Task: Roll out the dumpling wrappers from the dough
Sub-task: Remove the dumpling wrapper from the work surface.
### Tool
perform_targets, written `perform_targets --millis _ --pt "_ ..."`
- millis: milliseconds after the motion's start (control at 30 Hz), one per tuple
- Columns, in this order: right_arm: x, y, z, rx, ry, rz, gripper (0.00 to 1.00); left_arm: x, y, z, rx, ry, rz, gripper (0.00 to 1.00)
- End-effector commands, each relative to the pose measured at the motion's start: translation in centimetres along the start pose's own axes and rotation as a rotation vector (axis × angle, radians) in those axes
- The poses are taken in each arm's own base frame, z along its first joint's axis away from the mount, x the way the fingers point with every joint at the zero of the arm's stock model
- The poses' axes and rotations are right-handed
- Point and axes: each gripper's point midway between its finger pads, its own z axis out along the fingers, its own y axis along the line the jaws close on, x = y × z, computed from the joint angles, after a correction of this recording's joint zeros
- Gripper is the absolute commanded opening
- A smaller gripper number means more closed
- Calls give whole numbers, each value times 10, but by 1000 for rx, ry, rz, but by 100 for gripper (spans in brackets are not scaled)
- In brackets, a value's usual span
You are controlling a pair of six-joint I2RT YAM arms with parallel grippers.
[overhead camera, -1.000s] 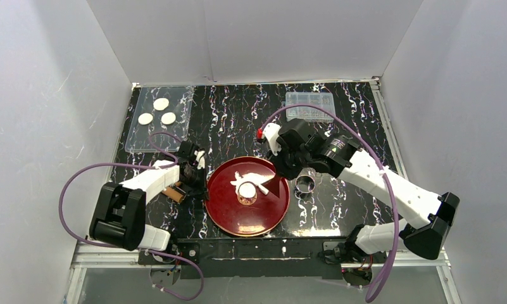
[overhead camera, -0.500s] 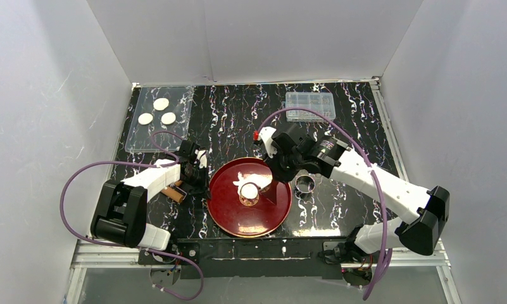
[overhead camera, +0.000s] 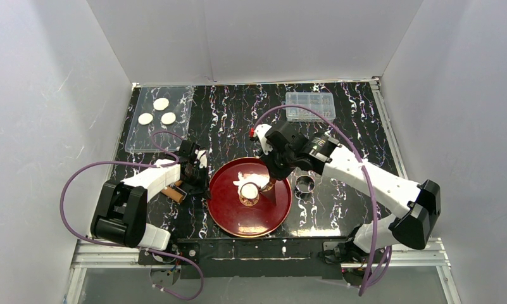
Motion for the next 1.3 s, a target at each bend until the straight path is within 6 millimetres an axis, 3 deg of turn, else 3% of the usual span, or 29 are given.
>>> perform_targets --millis 0,400,733,1267 --pt "5 -24 4 132 45 -17 1 -6 0 0 10 -27 42 0" --pt "-17 -34 28 164 16 -139 1 -5 -3 0 29 -24 48 0" --pt "-29 -48 29 239 3 -198 1 -4 -5 0 40 -17 49 0" --pt "-25 -74 19 353 29 -230 1 -3 -5 1 36 -5 39 0"
